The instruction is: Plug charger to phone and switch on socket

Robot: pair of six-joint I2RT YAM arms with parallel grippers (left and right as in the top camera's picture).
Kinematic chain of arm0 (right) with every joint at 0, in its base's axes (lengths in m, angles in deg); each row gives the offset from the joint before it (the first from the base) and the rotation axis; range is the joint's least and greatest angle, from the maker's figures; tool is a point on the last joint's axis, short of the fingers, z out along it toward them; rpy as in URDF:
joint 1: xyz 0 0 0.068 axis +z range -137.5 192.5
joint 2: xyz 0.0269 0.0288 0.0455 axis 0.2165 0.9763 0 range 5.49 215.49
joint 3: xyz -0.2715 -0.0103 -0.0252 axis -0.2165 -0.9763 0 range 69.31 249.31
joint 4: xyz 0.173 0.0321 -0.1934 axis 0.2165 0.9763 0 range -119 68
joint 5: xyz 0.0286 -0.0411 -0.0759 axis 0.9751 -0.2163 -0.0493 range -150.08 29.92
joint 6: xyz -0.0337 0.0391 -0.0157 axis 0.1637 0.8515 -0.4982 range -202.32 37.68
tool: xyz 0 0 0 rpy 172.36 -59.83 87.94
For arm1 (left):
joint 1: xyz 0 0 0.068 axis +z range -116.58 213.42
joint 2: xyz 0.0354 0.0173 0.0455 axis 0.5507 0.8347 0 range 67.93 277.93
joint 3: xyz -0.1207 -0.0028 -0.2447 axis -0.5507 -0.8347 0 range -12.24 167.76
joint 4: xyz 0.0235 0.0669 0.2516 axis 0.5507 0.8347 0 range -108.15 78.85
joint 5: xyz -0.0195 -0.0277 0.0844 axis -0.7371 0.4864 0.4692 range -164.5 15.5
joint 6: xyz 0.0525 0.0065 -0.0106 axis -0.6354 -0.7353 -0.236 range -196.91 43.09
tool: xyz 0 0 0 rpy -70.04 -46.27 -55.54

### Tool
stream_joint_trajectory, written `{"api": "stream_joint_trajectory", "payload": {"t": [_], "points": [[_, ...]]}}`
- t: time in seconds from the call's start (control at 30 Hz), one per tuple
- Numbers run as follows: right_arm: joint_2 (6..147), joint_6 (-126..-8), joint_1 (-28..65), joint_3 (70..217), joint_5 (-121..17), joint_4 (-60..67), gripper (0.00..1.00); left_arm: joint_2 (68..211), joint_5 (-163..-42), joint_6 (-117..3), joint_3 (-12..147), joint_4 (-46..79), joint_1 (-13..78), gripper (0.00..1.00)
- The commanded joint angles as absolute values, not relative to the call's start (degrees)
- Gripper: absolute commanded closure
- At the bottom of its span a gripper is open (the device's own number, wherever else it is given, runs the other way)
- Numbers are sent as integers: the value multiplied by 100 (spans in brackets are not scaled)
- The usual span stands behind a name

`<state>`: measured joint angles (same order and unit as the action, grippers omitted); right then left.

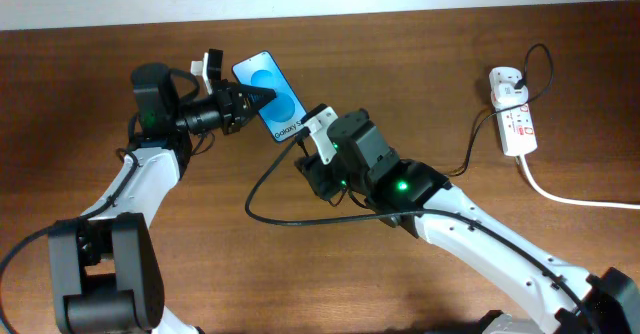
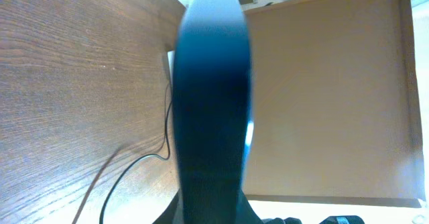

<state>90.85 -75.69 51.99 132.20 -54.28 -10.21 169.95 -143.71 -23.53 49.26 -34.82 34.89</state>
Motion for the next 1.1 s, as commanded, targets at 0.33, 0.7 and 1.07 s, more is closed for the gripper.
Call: {"api": "stream_joint_trajectory", "payload": {"t": [0.33,0.7,1.07], "points": [[9393,-7433,5230,13288,-5430,-2123,96,16949,-15326,-2604,5004,-3512,3312,100],[9393,-7435,5230,13592,-5233,-2497,96,16949,-15412,-3481,4982,-2194,3013,100],[9382,-7230,5230,13614,-4844,-1819,79,16949,-14878,-3411,4982,-2216,3019,100]]}}
